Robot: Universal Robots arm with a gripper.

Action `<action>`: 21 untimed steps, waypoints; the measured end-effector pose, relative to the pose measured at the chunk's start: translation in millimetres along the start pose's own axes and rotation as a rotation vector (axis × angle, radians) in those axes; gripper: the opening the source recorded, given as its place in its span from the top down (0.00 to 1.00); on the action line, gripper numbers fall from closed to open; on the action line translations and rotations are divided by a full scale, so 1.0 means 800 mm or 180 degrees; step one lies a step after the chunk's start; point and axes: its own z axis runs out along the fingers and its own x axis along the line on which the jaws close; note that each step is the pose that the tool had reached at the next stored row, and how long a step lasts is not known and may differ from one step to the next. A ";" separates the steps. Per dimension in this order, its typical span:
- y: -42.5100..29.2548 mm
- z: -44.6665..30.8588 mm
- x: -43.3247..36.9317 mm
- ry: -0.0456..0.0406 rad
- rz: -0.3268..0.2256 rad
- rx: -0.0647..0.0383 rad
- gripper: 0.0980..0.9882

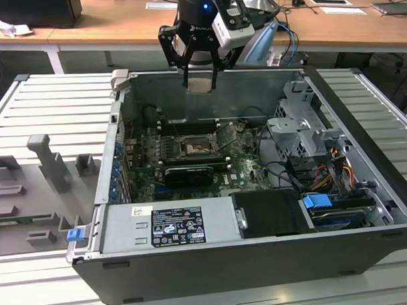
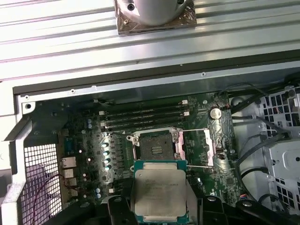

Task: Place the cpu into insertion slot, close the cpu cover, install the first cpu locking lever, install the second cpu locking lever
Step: 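Place the cpu into insertion slot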

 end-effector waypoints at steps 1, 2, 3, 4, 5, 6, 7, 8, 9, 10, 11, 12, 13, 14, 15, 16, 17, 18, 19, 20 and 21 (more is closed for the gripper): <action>0.0000 0.0000 0.000 -0.0005 0.0056 -0.0001 0.52; 0.0000 0.0001 0.000 -0.0008 0.0095 -0.0002 0.52; 0.0000 0.0001 0.000 -0.0011 0.0126 -0.0002 0.52; 0.0000 0.0002 0.000 -0.0014 0.0160 -0.0003 0.52; -0.0001 0.0002 0.000 -0.0017 0.0195 -0.0004 0.52; 0.0000 0.0003 0.000 -0.0019 0.0213 -0.0004 0.52; 0.0000 0.0003 0.000 -0.0020 0.0228 -0.0004 0.52; -0.0001 0.0003 0.000 -0.0022 0.0248 -0.0004 0.52; -0.0001 0.0003 0.000 -0.0023 0.0264 -0.0005 0.52; -0.0001 0.0004 0.000 -0.0026 0.0289 -0.0005 0.52; -0.0001 0.0004 0.000 -0.0028 0.0317 -0.0006 0.52; -0.0001 0.0004 0.000 -0.0030 0.0339 -0.0006 0.52; -0.0001 0.0005 0.000 -0.0032 0.0366 -0.0007 0.52; -0.0001 0.0005 0.000 -0.0034 0.0381 -0.0007 0.52; -0.0001 0.0005 0.000 -0.0035 0.0392 -0.0007 0.52; -0.0001 0.0005 0.000 -0.0036 0.0406 -0.0008 0.52; -0.0001 0.0006 0.000 -0.0038 0.0425 -0.0008 0.52; -0.0001 0.0006 0.000 -0.0040 0.0455 -0.0009 0.52; -0.0001 0.0007 0.000 -0.0043 0.0483 -0.0009 0.52; -0.0001 0.0007 0.000 -0.0045 0.0505 -0.0009 0.52; -0.0001 0.0008 0.000 -0.0049 0.0553 -0.0011 0.52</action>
